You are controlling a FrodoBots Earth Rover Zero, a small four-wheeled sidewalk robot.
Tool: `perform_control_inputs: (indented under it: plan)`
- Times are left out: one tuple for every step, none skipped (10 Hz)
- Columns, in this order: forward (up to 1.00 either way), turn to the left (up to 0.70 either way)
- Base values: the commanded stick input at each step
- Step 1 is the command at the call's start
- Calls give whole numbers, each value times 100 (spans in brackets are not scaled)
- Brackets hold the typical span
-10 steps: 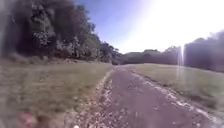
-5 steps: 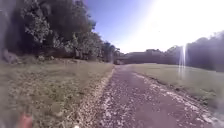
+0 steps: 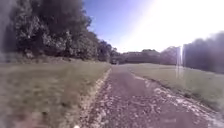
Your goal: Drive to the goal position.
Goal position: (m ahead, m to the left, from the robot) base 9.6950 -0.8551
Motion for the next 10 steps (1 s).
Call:
perform_control_inputs:
  plan:
    - [100,-40]
    - [100,-26]
    - [100,-12]
    - [100,0]
    - [100,0]
    - [100,0]
    - [100,0]
    - [100,0]
    - [100,0]
    - [100,0]
